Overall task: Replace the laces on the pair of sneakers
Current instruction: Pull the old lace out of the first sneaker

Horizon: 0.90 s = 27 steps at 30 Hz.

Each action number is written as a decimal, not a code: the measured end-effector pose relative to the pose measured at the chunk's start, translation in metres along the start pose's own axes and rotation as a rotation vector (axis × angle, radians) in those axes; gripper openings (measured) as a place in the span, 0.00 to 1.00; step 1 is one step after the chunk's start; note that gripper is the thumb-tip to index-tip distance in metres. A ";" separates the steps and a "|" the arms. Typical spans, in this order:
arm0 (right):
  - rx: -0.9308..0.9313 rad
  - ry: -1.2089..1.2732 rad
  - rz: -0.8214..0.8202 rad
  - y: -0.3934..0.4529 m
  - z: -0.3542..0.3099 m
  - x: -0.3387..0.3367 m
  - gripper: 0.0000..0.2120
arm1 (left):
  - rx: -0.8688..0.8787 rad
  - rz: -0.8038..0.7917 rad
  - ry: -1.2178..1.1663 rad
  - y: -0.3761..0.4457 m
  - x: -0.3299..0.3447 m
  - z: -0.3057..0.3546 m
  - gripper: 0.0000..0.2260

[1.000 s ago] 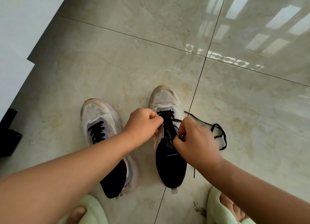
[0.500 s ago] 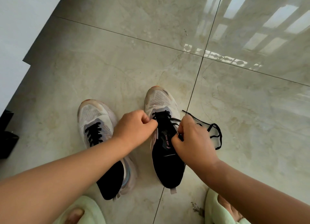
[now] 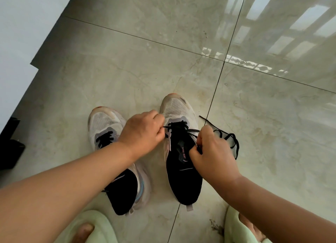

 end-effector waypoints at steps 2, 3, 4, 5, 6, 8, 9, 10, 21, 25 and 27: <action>-0.008 -0.013 -0.006 0.000 -0.001 0.000 0.08 | 0.010 0.036 -0.056 -0.003 -0.002 -0.001 0.02; -0.009 -0.010 -0.008 0.000 -0.001 0.000 0.08 | 0.028 0.070 -0.107 -0.005 -0.005 -0.001 0.02; -0.010 -0.005 -0.009 0.000 -0.001 0.000 0.08 | 0.065 0.108 -0.150 -0.008 -0.006 0.000 0.03; -0.012 -0.002 -0.012 0.000 0.000 0.000 0.08 | 0.114 0.136 -0.177 -0.011 -0.007 0.001 0.04; -0.016 -0.002 -0.014 0.000 0.000 0.000 0.08 | 0.163 0.148 -0.190 -0.014 -0.007 0.002 0.06; -0.023 0.000 -0.014 0.000 0.000 0.001 0.08 | 0.230 0.144 -0.194 -0.019 -0.003 0.005 0.09; -0.026 0.002 -0.013 -0.001 0.000 0.001 0.08 | 0.246 0.145 -0.191 -0.020 -0.003 0.006 0.08; -0.027 0.003 -0.013 -0.001 0.000 0.001 0.08 | 0.250 0.149 -0.189 -0.019 -0.002 0.007 0.07; -0.004 0.009 -0.005 -0.001 0.002 0.000 0.07 | 0.133 0.218 0.011 -0.007 -0.008 0.003 0.03; -0.026 0.004 -0.005 -0.002 0.002 0.000 0.08 | -0.026 0.171 -0.056 -0.003 -0.006 -0.012 0.05; -0.022 0.004 -0.012 -0.002 0.001 0.001 0.08 | -0.005 0.147 -0.116 -0.002 -0.007 -0.011 0.05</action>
Point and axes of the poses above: each hand's wrist, its own y-axis towards the middle knuckle, its own x-axis out of the palm, z = x × y, the point moved 4 cm from there along y, towards the middle knuckle, and after that the axes turned 4 degrees about -z, right-handed, at the moved point
